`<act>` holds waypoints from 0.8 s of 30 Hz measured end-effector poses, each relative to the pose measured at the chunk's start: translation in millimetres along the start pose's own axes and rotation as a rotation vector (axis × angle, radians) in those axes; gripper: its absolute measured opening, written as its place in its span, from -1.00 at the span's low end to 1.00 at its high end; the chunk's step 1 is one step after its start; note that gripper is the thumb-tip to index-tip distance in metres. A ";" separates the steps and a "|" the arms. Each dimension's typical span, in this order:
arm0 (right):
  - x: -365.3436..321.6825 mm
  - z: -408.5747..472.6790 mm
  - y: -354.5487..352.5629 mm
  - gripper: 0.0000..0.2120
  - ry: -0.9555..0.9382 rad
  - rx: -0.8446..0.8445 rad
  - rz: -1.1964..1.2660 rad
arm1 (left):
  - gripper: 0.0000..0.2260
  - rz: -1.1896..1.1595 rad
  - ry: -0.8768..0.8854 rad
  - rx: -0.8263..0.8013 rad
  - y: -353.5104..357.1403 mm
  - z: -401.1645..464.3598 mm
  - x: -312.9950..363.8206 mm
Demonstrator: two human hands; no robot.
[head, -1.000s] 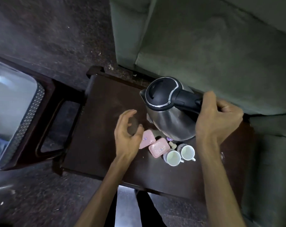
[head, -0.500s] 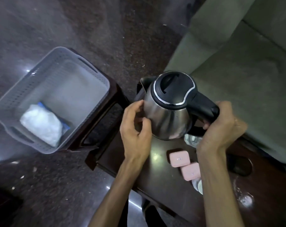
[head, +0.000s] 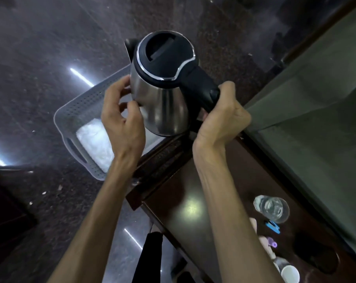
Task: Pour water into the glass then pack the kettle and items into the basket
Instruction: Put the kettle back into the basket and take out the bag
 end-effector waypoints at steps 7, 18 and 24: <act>74.6 15.1 51.4 -0.48 0.060 -0.039 -0.089 | -0.54 0.044 -0.087 -0.013 -25.3 28.7 -73.2; 121.1 27.0 45.5 -0.59 -0.036 -0.007 -0.264 | -0.46 0.388 -0.154 -0.254 -58.4 -0.7 -126.6; 101.0 -5.6 -15.4 -0.95 -0.215 0.177 -0.372 | -0.07 0.929 -0.308 -0.515 -50.6 -58.2 -145.5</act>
Point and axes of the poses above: each hand's wrist, its own z-axis towards the middle knuckle, its own y-axis out of the palm, x = y × z, the point moved 8 cm from there along z, towards the middle knuckle, and after that the axes turned 13 degrees about y, right-handed, at the moved point
